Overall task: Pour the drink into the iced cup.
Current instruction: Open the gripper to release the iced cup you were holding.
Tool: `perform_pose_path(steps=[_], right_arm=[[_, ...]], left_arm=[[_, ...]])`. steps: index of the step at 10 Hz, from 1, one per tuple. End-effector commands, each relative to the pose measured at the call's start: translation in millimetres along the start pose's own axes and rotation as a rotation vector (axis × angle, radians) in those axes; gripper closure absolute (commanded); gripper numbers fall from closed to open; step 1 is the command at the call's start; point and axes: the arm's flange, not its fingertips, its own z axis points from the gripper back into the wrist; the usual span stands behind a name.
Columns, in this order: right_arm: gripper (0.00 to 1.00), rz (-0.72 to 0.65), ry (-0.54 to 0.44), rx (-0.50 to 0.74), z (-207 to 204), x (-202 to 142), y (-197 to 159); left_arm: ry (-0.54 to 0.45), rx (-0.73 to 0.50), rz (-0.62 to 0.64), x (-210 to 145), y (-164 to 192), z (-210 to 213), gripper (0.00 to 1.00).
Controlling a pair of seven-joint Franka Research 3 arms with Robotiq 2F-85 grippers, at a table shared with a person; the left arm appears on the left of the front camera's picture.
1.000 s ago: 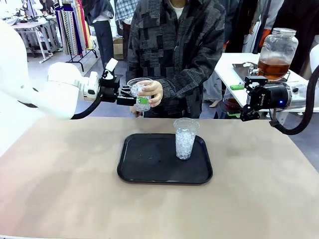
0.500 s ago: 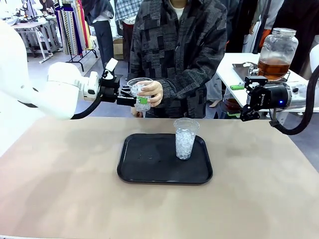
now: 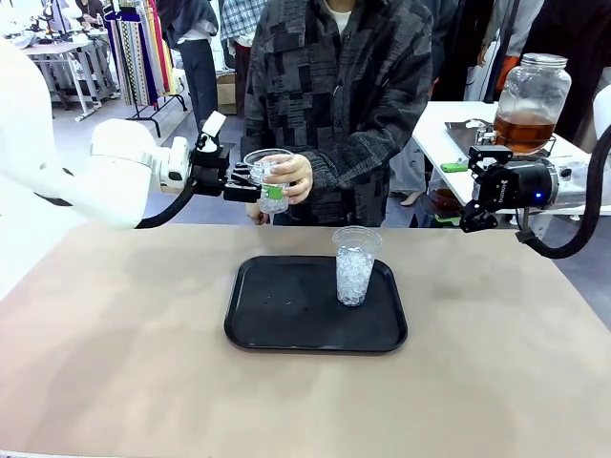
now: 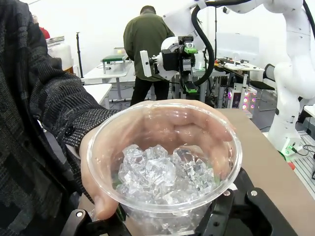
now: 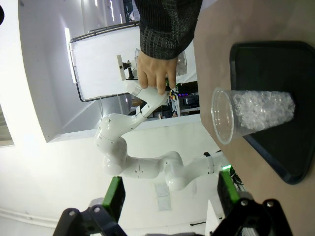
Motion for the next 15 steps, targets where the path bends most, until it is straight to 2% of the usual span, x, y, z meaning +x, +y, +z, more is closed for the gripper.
perform_pose_path(steps=[1, 2, 6, 10, 12, 15], right_arm=[[0.00, 0.008, -0.002, 0.002, 0, 0, 1], [0.00, 0.008, -0.002, 0.002, 0, 0, 1], [0.00, 0.008, -0.002, 0.002, 0, 0, 1], [0.00, 0.008, -0.002, 0.002, 0, 0, 1], [0.00, 0.008, -0.002, 0.002, 0, 0, 1], [0.00, 0.008, -0.002, 0.002, 0, 0, 1]], left_arm=[[0.000, 0.007, 0.002, -2, 0, 2, 0.04], [0.000, 0.004, 0.006, -4, -1, 4, 0.00], [-0.024, -0.002, -0.029, -30, -11, 34, 0.00], [-0.037, 0.039, -0.083, -78, -43, 93, 0.00], [-0.101, 0.080, -0.057, -101, -59, 120, 0.00], [-0.120, 0.087, -0.050, -118, -69, 141, 0.00]])
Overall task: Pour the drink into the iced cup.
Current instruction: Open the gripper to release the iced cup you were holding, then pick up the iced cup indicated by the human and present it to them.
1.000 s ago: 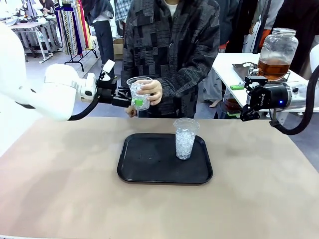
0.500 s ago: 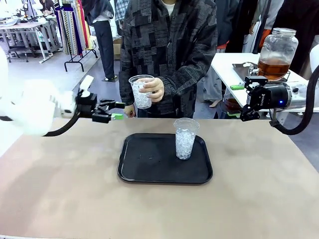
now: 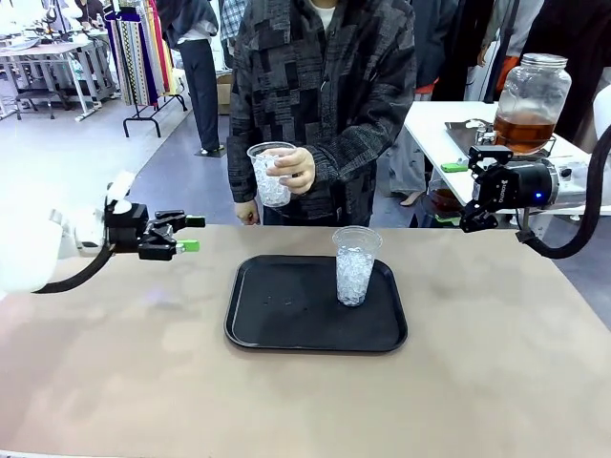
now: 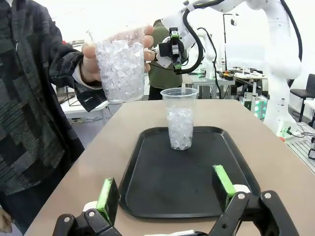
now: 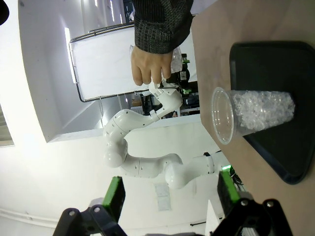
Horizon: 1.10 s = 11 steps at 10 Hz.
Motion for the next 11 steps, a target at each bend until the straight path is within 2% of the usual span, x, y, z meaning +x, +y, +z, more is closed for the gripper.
perform_pose_path(steps=[1, 2, 11], right_arm=[[0.00, 0.008, -0.001, 0.002, 0.1, 0.5, 1.6], [0.00, 0.008, -0.001, 0.002, 0.1, 0.5, 1.6], [0.00, 0.008, -0.001, 0.002, 0.1, 0.5, 1.6]], left_arm=[[0.006, -0.017, -0.030, 1.2, -4.0, 2.8, 0.00], [0.000, 0.000, 0.000, 0.0, 0.0, 0.0, 0.00], [0.000, 0.000, 0.000, 0.0, 0.0, 0.0, 0.00]])
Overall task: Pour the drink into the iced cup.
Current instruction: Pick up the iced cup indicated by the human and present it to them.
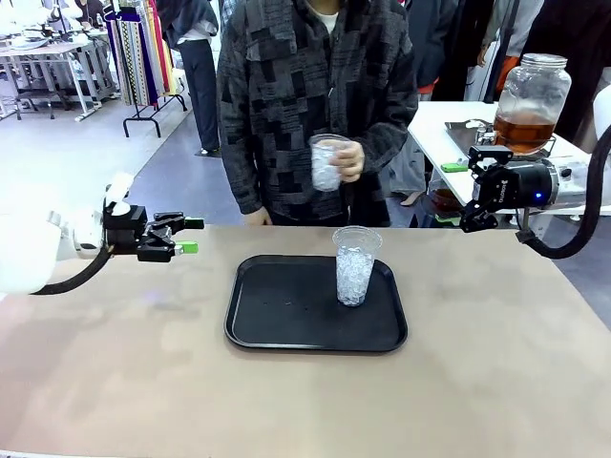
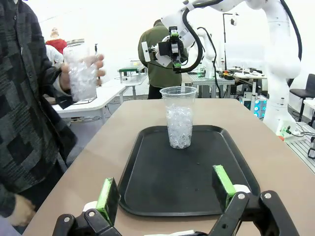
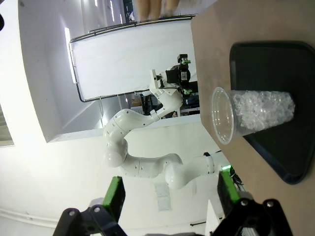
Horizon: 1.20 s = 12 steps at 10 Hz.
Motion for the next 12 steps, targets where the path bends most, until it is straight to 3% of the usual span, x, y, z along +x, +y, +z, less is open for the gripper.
perform_pose_path(steps=[1, 12], right_arm=[[0.00, 0.008, -0.001, 0.002, 0.1, 0.5, 1.6], [0.00, 0.008, -0.001, 0.002, 0.1, 0.5, 1.6]], left_arm=[[-0.004, 0.003, -0.002, 2.0, 0.2, -0.4, 0.00], [-0.004, 0.003, -0.002, 2.0, 0.2, -0.4, 0.00]])
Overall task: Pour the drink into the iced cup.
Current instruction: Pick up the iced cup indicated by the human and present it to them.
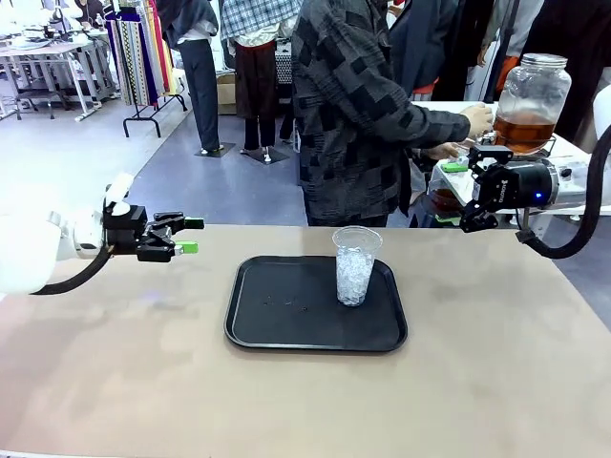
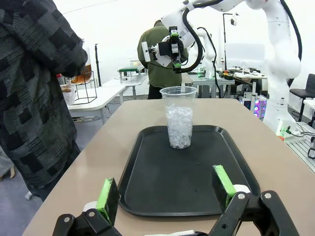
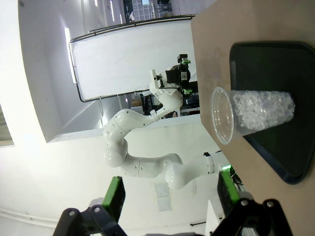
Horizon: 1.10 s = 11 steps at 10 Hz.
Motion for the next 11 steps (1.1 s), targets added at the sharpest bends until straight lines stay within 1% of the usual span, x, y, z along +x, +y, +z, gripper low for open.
perform_pose_path(steps=[1, 11], right_arm=[[0.00, 0.008, -0.001, 0.002, 0.1, 0.5, 1.6], [0.00, 0.008, -0.001, 0.002, 0.1, 0.5, 1.6]], left_arm=[[-0.004, 0.003, -0.002, 2.0, 0.2, -0.4, 0.00], [-0.004, 0.003, -0.002, 2.0, 0.2, -0.4, 0.00]])
